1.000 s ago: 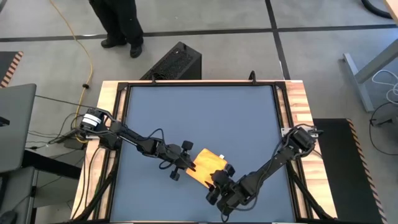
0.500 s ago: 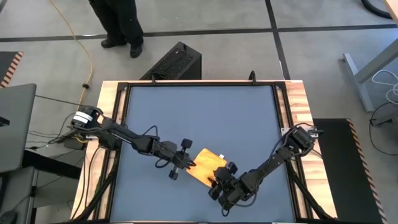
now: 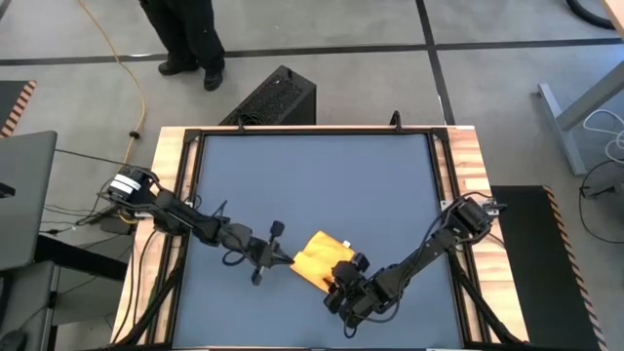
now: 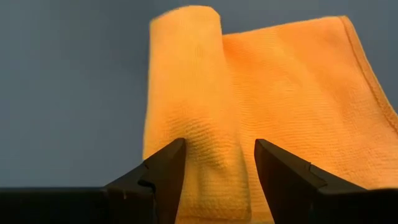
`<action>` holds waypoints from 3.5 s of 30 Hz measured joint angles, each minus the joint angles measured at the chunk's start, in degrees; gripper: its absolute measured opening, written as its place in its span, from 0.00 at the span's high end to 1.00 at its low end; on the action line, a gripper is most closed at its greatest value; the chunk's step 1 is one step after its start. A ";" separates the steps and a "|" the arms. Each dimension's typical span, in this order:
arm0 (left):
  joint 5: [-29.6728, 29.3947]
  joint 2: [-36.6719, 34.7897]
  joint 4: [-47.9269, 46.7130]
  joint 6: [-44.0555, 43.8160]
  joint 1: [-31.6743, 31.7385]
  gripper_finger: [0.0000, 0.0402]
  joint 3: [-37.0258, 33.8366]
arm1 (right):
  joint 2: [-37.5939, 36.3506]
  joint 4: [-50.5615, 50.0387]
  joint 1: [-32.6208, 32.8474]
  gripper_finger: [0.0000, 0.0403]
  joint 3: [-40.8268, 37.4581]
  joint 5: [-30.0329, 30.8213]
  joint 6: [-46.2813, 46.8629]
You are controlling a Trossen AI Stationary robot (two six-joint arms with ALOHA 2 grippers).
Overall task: Roll towel
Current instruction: Roll the yellow microfiber cloth
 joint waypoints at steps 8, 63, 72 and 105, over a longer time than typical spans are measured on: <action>3.47 0.02 -10.66 6.43 0.14 0.80 4.87 | 0.00 -0.10 -0.64 0.46 0.66 -1.06 -0.09; 0.46 13.88 -37.52 11.37 4.55 0.94 22.64 | 0.63 -2.36 1.84 0.46 9.38 0.82 -22.77; 0.55 13.86 -38.84 13.08 4.55 0.96 24.42 | 4.44 -7.00 0.90 0.47 9.36 -1.11 -22.79; 7.05 13.88 -37.76 6.03 7.90 0.97 24.76 | 7.70 -14.75 3.03 0.93 9.29 -6.46 -3.49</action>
